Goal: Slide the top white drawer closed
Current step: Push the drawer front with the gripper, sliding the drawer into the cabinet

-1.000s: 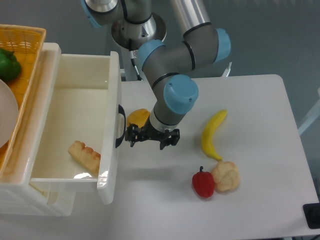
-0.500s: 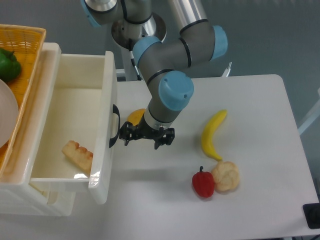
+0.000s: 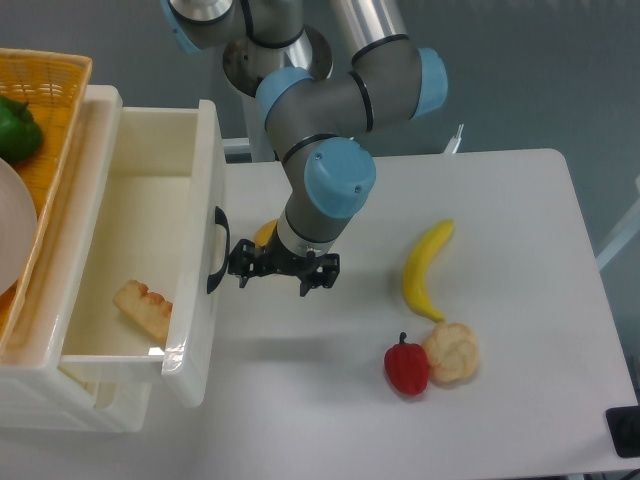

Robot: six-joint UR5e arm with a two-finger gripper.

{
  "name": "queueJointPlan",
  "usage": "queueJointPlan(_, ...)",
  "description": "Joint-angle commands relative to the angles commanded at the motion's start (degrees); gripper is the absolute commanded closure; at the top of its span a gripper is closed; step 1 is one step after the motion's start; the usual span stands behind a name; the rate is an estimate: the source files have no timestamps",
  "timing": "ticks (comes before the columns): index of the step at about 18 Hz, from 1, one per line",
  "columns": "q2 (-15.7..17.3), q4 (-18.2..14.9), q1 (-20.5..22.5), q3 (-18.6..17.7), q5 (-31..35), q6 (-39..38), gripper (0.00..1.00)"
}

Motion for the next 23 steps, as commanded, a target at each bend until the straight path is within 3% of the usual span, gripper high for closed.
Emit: queueJointPlan(23,0.8,0.6,-5.1,0.7,3.9,-2.9,0.00)
